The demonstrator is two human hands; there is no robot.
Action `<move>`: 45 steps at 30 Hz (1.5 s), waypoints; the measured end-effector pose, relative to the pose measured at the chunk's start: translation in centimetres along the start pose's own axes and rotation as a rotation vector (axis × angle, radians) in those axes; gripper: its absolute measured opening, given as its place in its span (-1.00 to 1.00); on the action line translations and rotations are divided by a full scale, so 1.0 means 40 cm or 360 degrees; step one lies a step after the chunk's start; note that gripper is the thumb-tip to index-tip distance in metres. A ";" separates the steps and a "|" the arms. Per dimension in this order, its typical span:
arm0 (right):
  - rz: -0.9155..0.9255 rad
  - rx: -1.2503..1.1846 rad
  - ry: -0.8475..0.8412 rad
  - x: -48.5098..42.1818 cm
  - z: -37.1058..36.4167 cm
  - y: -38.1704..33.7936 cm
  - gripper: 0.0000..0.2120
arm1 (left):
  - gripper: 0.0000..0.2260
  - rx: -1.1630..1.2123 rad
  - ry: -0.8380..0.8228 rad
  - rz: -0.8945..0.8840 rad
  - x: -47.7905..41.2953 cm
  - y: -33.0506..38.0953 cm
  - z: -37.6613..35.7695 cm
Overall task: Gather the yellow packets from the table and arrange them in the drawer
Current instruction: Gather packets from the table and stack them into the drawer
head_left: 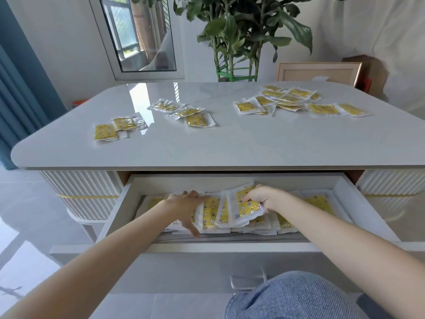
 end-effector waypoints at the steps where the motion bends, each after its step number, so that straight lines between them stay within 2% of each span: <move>1: 0.0011 0.0041 0.0003 -0.014 -0.004 0.003 -0.55 | 0.05 0.0026 0.0010 -0.0006 -0.007 0.004 -0.001; 5: 0.0118 0.0039 0.0103 -0.014 -0.012 -0.018 -0.59 | 0.08 0.0003 0.0040 -0.0035 -0.027 0.033 0.003; 10: 0.0254 0.0357 0.0418 0.010 0.034 -0.032 -0.60 | 0.06 0.0076 0.0078 -0.0063 -0.049 0.083 0.018; 12: 0.0270 0.0485 0.0495 0.015 0.054 -0.036 -0.66 | 0.04 0.0085 0.0040 -0.0032 -0.054 0.090 0.014; 14: 0.0244 0.0475 0.0478 0.017 0.067 -0.029 -0.63 | 0.04 0.0072 0.0012 -0.0006 -0.055 0.098 0.014; 18: 0.0145 0.0090 0.0318 0.005 0.121 0.013 -0.55 | 0.02 -0.0048 0.0032 0.0015 -0.058 0.124 0.029; 21: 0.0007 0.0099 0.0283 -0.026 0.193 0.079 -0.41 | 0.01 -0.0096 0.0081 -0.0007 -0.068 0.143 0.041; 24: -0.0061 0.0153 0.0356 -0.020 0.269 0.126 -0.50 | -0.02 -0.0144 0.0143 -0.0071 -0.082 0.165 0.055; 28: -0.0109 0.0208 0.0405 0.006 0.326 0.157 -0.62 | -0.05 -0.0147 0.0098 -0.0128 -0.097 0.196 0.061; 32: -0.0110 0.0156 0.0359 -0.015 0.316 0.170 -0.62 | -0.04 -0.0034 0.0048 -0.0155 -0.109 0.202 0.058; 34: -0.0052 0.0296 0.0426 -0.012 0.308 0.156 -0.68 | -0.04 0.0010 0.0026 -0.0175 -0.111 0.202 0.056; 36: -0.0007 0.0553 0.0604 0.006 0.320 0.136 -0.72 | -0.04 0.0016 0.0024 -0.0185 -0.111 0.203 0.057; 39: 0.0094 0.0984 0.0834 0.040 0.341 0.107 -0.42 | -0.02 -0.0006 0.0040 -0.0203 -0.113 0.215 0.059; 40: 0.0163 0.1045 0.0864 0.046 0.343 0.097 -0.39 | -0.01 -0.0012 0.0047 -0.0209 -0.114 0.219 0.061; 43: 0.0335 0.0910 0.0709 0.047 0.314 0.081 -0.69 | 0.01 -0.0032 0.0063 -0.0201 -0.117 0.224 0.065; 45: 0.0256 0.0649 0.0414 0.033 0.267 0.096 -0.71 | 0.02 -0.0019 0.0068 -0.0186 -0.119 0.221 0.065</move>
Point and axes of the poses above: each hand's wrist, its own x-axis away from the middle knuckle, its own z-axis out of the back of the hand, y = z × x, the point moved 9 cm from there along -x, towards the middle knuckle, and after that the axes turned 5 degrees about -z, right-handed, at the moved point
